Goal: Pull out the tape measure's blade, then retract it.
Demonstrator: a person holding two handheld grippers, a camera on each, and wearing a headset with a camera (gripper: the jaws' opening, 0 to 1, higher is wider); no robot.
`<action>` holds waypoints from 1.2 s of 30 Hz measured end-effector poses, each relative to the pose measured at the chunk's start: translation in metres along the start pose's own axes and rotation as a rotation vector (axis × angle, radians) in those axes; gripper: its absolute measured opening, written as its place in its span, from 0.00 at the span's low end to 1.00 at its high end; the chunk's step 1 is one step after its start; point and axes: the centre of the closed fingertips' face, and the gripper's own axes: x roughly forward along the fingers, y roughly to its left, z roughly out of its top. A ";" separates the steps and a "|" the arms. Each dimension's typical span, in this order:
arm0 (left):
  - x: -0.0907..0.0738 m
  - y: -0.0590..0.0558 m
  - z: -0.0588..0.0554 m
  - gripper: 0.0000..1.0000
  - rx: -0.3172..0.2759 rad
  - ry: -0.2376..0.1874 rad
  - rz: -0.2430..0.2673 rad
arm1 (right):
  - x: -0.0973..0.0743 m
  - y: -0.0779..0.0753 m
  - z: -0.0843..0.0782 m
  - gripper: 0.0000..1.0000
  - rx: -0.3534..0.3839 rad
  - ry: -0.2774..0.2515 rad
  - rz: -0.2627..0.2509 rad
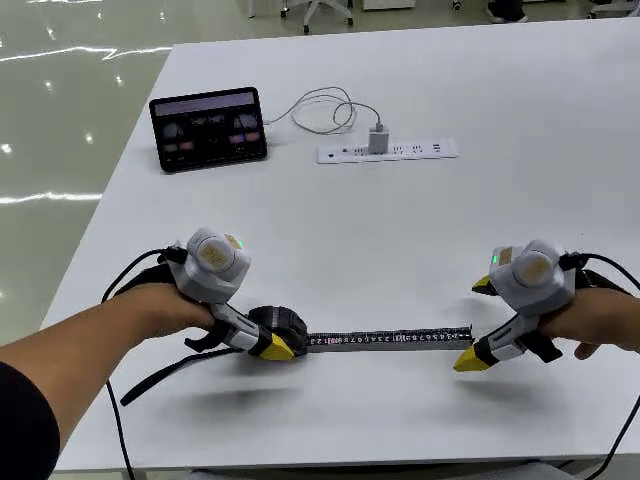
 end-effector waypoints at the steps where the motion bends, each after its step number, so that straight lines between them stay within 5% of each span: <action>1: -0.001 -0.001 0.000 1.00 -0.027 -0.012 -0.005 | -0.001 0.000 0.002 0.91 0.024 -0.017 -0.007; 5: -0.005 0.009 0.003 1.00 -0.120 -0.103 0.056 | -0.004 0.000 0.001 1.00 0.071 -0.066 -0.049; 11: -0.009 0.007 -0.007 1.00 -0.172 -0.120 0.098 | -0.010 -0.001 -0.001 1.00 0.145 -0.105 -0.109; 18: -0.014 0.001 -0.008 1.00 -0.255 -0.186 0.124 | -0.022 -0.009 0.001 1.00 0.303 -0.221 -0.167; 30: -0.045 0.001 -0.006 1.00 -0.304 -0.304 0.211 | -0.051 -0.001 -0.007 1.00 0.298 -0.271 -0.245; 36: -0.051 -0.009 -0.016 1.00 -0.259 -0.298 0.218 | -0.059 0.015 -0.012 1.00 0.255 -0.267 -0.241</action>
